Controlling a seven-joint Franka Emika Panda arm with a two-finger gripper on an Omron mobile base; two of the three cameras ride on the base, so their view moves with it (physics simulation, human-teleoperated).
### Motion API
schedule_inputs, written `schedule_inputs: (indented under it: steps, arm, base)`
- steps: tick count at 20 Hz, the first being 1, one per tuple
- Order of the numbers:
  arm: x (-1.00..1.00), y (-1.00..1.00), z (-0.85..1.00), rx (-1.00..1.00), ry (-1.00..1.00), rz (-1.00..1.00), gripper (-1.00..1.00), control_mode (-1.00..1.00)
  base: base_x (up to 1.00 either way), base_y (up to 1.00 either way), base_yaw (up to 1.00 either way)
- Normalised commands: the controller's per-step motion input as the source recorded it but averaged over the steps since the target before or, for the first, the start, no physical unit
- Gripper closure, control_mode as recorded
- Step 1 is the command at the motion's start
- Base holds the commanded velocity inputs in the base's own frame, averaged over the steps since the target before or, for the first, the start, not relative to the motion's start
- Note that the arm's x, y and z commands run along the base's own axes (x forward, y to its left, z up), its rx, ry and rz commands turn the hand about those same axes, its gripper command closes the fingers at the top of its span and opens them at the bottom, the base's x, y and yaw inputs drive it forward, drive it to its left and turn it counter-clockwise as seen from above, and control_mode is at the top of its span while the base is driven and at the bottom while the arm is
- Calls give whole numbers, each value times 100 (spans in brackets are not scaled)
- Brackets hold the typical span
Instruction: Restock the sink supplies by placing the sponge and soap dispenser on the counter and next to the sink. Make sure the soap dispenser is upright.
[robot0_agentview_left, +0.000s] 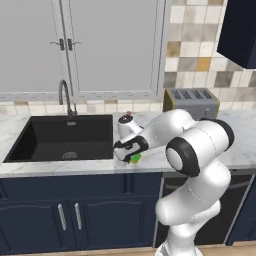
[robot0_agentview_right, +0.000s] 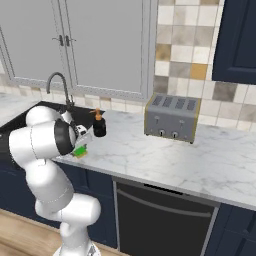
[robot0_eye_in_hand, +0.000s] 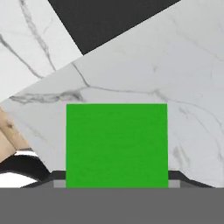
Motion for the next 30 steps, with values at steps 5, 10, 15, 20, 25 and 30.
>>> schedule_inputs:
  steps: [5, 10, 15, 20, 25, 30]
  arm:
    - [63, 3, -30, 0, -9, 0, -100, -100]
    - [35, 0, -15, 0, -3, 0, -100, -100]
    - [-7, 3, 23, 0, 0, 1, -100, -100]
    - [-45, 1, 64, 0, -1, 4, -100, -100]
    - [-83, -1, 68, 0, -8, 1, -100, -100]
    - [-100, -29, 39, 0, -13, -6, -100, -100]
  base:
    - [0, 0, 0]
    - [0, 0, 0]
    - [0, 0, 0]
    - [0, 0, 0]
    - [0, 0, 0]
    - [0, 0, 0]
